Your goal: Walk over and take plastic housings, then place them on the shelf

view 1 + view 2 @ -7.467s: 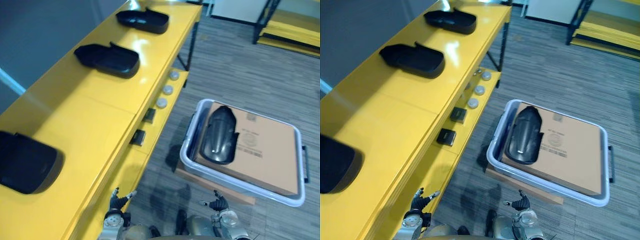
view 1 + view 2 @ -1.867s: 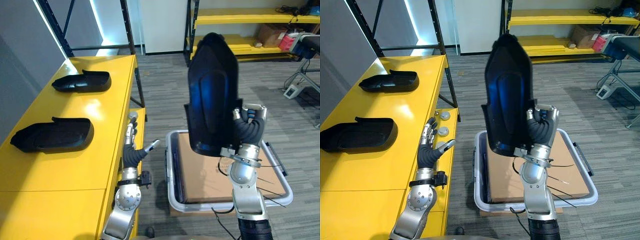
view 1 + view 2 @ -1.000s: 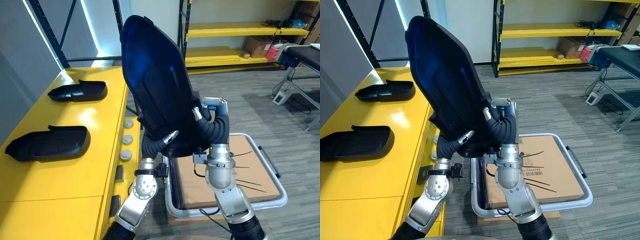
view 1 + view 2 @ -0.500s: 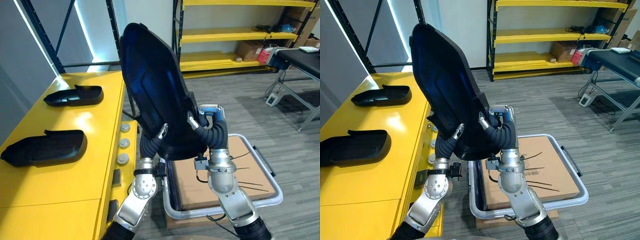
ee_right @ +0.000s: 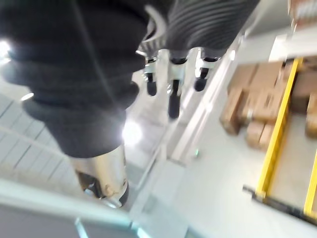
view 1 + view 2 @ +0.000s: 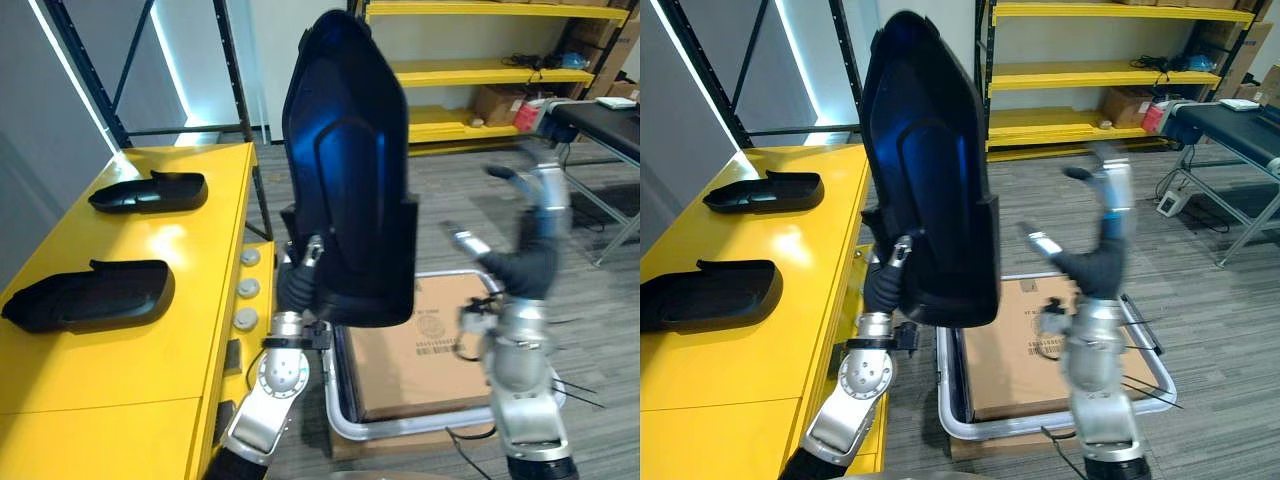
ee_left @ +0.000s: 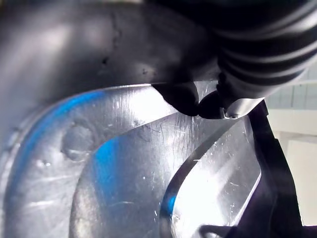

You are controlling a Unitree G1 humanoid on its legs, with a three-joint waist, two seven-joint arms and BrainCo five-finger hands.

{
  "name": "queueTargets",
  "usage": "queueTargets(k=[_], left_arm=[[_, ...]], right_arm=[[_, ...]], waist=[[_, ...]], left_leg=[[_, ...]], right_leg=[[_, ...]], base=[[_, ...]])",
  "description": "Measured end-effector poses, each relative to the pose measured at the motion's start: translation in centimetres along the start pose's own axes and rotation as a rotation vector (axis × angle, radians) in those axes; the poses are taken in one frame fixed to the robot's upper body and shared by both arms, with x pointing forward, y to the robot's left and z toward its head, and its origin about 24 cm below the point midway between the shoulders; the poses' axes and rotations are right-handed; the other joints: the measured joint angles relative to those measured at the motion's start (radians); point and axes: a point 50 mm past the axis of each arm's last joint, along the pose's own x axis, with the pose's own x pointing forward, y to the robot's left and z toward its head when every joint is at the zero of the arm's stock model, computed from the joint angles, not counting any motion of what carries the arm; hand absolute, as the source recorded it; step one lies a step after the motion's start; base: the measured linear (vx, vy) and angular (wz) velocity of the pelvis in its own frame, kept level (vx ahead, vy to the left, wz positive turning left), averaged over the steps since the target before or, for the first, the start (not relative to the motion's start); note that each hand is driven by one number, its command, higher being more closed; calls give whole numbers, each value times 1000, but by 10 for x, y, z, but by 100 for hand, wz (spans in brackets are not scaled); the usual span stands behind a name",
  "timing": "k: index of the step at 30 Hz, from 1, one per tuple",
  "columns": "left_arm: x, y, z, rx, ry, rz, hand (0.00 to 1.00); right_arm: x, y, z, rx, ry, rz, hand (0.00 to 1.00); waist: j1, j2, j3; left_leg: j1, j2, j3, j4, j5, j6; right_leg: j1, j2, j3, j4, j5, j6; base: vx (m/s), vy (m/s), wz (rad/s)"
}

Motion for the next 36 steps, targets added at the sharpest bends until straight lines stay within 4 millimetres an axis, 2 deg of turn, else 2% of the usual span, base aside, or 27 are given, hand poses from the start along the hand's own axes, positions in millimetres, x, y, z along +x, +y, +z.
queueTargets(k=[1,4,6,7,10,13,14,16,19,21,22,26,28,30,31,32,33,34,35,36], left_arm=[[-3,3,0,3,5,7,100],[-7,6,-2,8,16,13,100],[-11,11,-2,14,24,29,100],[-12,13,-2,15,24,35,100],[-15,17,-4,21,31,47,100],[-16,17,-4,-9,34,34,100],[-16,17,-4,-15,34,35,100],[-16,16,-3,-37,36,35,100],[-16,16,-4,-41,40,23,100],[-16,16,-6,-36,47,17,100],[-16,16,-8,-31,52,13,100],[-17,17,-13,-37,78,13,100],[-17,15,-12,-41,75,6,100],[-15,11,-10,-50,64,-8,100],[-15,9,-9,-55,58,-15,100],[-12,3,-4,-73,35,-33,100],[-11,1,-2,-79,27,-39,100],[-10,-5,0,-101,19,-61,100],[-10,-9,2,-111,11,-75,100],[-9,-13,6,-129,-4,-84,100]], right_arm=[[-7,-5,-13,-42,65,8,0],[-31,-19,-52,-156,274,36,0],[-66,-37,-90,-229,515,57,0],[-76,-41,-99,-246,580,61,0],[-141,-65,-139,-295,940,73,0],[-203,-77,-155,-301,1238,76,0],[-214,-79,-156,-304,1291,79,0],[-250,-81,-155,-297,1449,87,0],[-277,-78,-152,-271,1577,118,0],[-288,-76,-151,-259,1633,123,0],[-293,-74,-150,-248,1656,127,0],[-302,-67,-150,-245,1704,169,0],[-309,-66,-149,-257,1744,186,0],[-316,-65,-148,-271,1782,208,0],[-316,-64,-148,-273,1782,213,0],[-311,-57,-152,-268,1770,223,0],[-310,-55,-153,-270,1766,224,0],[-301,-49,-160,-279,1736,232,0],[-295,-46,-163,-288,1721,240,0],[-291,-46,-166,-321,1725,226,0]], waist=[[-10,-2,1],[-14,-7,4],[-16,-7,6],[-16,-7,6],[-17,-4,13],[-15,1,25],[-14,3,26],[-11,5,32],[-11,6,36],[-12,-5,48],[-12,2,47],[1,-7,51],[13,-13,54],[14,-38,73],[16,-39,81],[25,-42,113],[27,-41,124],[42,-24,136],[42,-19,139],[50,-8,150]], left_leg=[[0,0,0,0,0,0],[-3,-1,0,0,0,0],[-13,-1,-1,-4,-1,0],[-14,-1,-1,-5,-1,0],[-22,-2,-12,-4,-1,0],[-19,-3,-24,1,-1,0],[-20,-3,-25,1,-1,0],[-20,-4,-27,1,-1,0],[-11,-3,-32,1,-1,0],[2,-3,-39,1,-1,0],[4,-3,-47,1,0,-1],[-1,-4,-72,-2,0,-2],[-10,-10,-113,7,3,-6],[-86,-38,-212,88,5,-9],[-111,-44,-241,112,6,-11],[-159,-59,-298,160,17,-26],[-178,-62,-310,171,26,-36],[-216,-70,-306,169,70,-38],[-230,-63,-282,150,103,-35],[-258,-37,-112,158,78,10]], right_leg=[[0,0,0,0,0,0],[-2,-1,0,0,0,0],[-4,-1,0,0,-1,1],[-5,-1,-1,0,-1,2],[-7,-3,-9,1,-4,5],[3,-4,-23,1,-6,6],[4,-4,-24,1,-6,6],[5,-4,-25,2,-9,5],[11,-4,-31,10,-15,0],[28,-3,-38,11,-20,-4],[34,-4,-48,11,-23,-7],[35,-6,-69,31,-45,-7],[35,-12,-101,66,-70,-3],[35,-26,-176,114,-103,-12],[35,-25,-197,121,-108,-16],[35,-24,-243,140,-125,-24],[34,-23,-262,146,-136,-22],[24,-18,-318,165,-148,-36],[15,-21,-341,169,-151,-47],[-5,-26,-397,166,-144,-49]], base=[[0,0,0],[0,0,0],[-43,-9,1],[-47,-13,3],[-16,-13,8],[4,-13,13],[-11,-10,8],[-15,-10,4],[-22,-14,4],[-36,-21,11],[-44,-24,19],[-43,-32,23],[6,-47,65],[5,-55,131],[-4,-38,180],[-20,-24,148],[-117,-62,176],[-152,-63,125],[-241,-6,139],[-203,45,133]])
